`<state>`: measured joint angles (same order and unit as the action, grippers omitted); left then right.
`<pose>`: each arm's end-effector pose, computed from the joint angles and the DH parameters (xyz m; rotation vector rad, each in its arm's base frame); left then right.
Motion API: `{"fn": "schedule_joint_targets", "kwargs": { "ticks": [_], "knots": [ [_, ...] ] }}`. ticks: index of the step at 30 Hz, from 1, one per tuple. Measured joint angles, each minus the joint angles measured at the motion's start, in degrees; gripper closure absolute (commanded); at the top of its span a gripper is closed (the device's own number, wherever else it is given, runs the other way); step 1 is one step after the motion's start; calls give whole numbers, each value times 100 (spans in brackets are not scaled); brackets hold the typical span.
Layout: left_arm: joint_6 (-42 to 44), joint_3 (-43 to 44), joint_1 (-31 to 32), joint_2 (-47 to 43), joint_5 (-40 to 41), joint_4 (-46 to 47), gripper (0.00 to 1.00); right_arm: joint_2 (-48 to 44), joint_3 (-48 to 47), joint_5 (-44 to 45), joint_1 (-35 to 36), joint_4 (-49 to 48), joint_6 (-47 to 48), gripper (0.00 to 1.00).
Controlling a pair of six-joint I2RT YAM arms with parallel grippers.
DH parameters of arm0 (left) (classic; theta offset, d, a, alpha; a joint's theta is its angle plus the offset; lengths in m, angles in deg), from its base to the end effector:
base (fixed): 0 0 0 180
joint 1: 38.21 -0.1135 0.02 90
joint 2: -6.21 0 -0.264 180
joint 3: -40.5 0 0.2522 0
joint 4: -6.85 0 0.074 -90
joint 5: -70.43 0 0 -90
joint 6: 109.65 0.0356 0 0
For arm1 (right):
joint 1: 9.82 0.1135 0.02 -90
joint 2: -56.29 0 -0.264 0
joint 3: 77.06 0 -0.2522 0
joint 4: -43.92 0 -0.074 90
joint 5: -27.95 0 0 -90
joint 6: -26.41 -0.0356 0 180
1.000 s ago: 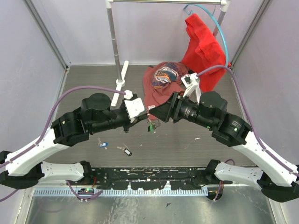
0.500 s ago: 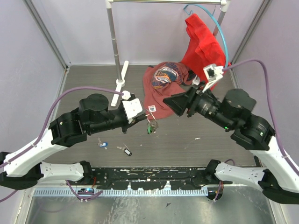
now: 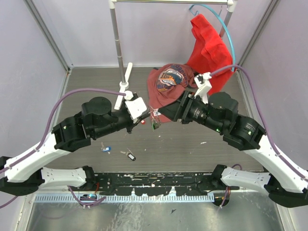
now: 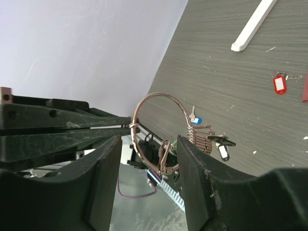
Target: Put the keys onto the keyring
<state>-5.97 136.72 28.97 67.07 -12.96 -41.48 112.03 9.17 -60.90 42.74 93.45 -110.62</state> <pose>0.0828 -0.1862 0.4655 1.1224 1.4470 -0.5610 0.1084 0.1404 0.4652 -0.0779 1.9445 1.2017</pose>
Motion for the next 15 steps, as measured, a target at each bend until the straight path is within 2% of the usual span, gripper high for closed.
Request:
{"fn": "schedule_joint_targets", "kwargs": {
  "ticks": [8,15],
  "knots": [
    [-192,2,0,396,693,-9,100,-365,238,157,-2,-535,-529,62],
    [-372,83,0,686,1150,-15,100,-260,557,4,0,-852,-942,63]
  ]
}}
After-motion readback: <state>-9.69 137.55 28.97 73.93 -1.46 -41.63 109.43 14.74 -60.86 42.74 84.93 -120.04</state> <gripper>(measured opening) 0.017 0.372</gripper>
